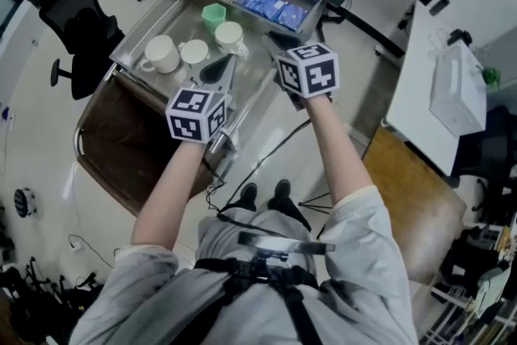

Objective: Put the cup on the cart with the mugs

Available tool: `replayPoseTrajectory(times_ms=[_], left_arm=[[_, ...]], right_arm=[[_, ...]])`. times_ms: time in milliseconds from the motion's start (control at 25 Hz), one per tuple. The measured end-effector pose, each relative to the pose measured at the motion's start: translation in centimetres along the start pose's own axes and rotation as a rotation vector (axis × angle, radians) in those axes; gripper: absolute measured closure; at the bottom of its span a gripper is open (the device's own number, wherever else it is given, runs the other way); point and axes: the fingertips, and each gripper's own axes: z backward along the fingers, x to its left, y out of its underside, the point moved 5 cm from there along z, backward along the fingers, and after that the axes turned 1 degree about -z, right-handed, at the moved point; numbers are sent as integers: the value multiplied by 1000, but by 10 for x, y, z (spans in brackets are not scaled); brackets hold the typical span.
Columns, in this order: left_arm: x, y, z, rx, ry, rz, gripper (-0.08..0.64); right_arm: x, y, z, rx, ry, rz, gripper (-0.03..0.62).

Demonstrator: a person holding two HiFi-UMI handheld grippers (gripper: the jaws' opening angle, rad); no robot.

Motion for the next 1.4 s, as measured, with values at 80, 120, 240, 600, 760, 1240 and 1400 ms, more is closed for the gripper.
replayPoseTrajectory(times_ms=[80,120,240,600,760,1240,1400], left_arm=[[-14,1,0,1,32,-11,558],[-21,2,0,2,47,-17,557],[-41,6,-1,8,81,-31,557],[-120,25,7,28,178,-88,558],[-165,42,16,52,210,-128,558],[-274,109,49,99,263,-132,558],[-300,125,60,111,287,-141,558]], right_arm=[[-6,8,23,-28,34,-25,578],[-10,12,34,-43,55,-35,584],[-23,25,68,-80,122,-51,592],[-63,115,198,-143,320,-152,592],[-71,170,266,-178,419,-260,592],[-47,331,449,-108,637,-417,592],[-33,360,480,-97,680,-430,592]])
